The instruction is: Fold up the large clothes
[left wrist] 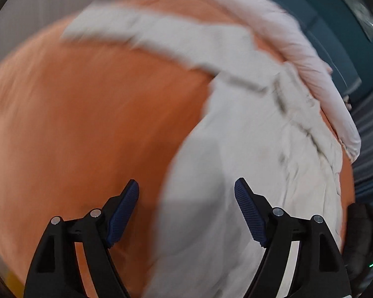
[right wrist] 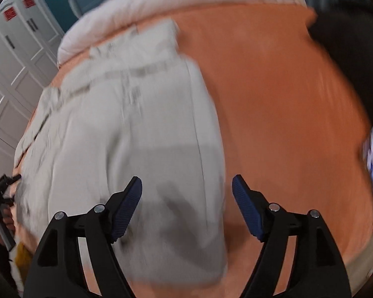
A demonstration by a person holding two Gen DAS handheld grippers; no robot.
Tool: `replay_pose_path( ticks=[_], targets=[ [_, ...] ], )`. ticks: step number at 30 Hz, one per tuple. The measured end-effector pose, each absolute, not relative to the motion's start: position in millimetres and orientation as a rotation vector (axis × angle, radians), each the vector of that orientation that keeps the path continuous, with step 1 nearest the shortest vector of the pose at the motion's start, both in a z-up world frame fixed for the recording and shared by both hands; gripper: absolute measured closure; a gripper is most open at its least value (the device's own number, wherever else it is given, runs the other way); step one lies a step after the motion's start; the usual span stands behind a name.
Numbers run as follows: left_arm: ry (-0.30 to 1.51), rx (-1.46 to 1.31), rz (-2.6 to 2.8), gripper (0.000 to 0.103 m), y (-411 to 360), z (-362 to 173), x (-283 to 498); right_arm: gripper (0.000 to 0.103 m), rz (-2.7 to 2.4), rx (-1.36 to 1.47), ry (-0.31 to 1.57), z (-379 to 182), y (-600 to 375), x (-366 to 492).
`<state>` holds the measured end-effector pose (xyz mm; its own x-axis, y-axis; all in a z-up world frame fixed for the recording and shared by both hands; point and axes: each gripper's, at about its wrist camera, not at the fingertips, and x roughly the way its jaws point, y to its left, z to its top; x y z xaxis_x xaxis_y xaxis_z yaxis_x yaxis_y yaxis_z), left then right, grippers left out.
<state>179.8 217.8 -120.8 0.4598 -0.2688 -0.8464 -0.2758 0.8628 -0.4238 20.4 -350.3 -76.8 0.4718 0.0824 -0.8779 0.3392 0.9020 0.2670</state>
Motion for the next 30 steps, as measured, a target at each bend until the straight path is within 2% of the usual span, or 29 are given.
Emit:
replay_pose_path(
  ticks=[4,5,6,8,9,10,13,16,23,26,30],
  targets=[
    [1.094,-0.564,-0.068,0.027,216,-118,152,0.030,-0.158,0.561,1.109,-104,-342,-11],
    [1.101,-0.549,-0.101,0.035,210,-117,152,0.040,-0.153,0.582,1.096,-105,-340,-10],
    [1.121,-0.530,-0.135,0.059,201,-117,152,0.056,-0.145,0.594,1.092,-103,-340,-13],
    [1.156,-0.487,-0.157,0.077,189,-117,151,0.082,-0.110,0.633,1.071,-93,-338,-13],
    [1.146,-0.451,-0.144,0.090,184,-111,149,0.088,-0.109,0.619,1.060,-86,-336,-14],
    [1.132,-0.431,-0.160,0.093,180,-103,146,0.089,-0.100,0.590,1.042,-72,-331,-13],
    [1.100,-0.410,-0.207,0.095,185,-77,131,0.091,-0.063,0.496,1.004,-36,-316,-26],
    [1.117,-0.300,-0.231,0.095,186,-59,99,0.091,-0.035,0.422,1.044,-18,-304,-53],
    [1.298,-0.082,-0.263,0.095,187,-77,3,0.090,-0.035,0.315,1.278,-47,-287,-150],
    [1.315,-0.109,-0.233,0.089,189,-85,-17,0.085,-0.044,0.323,1.312,-56,-283,-167],
    [1.252,-0.329,-0.211,0.083,214,-56,-3,0.071,-0.083,0.316,1.259,-29,-298,-156]
  ],
)
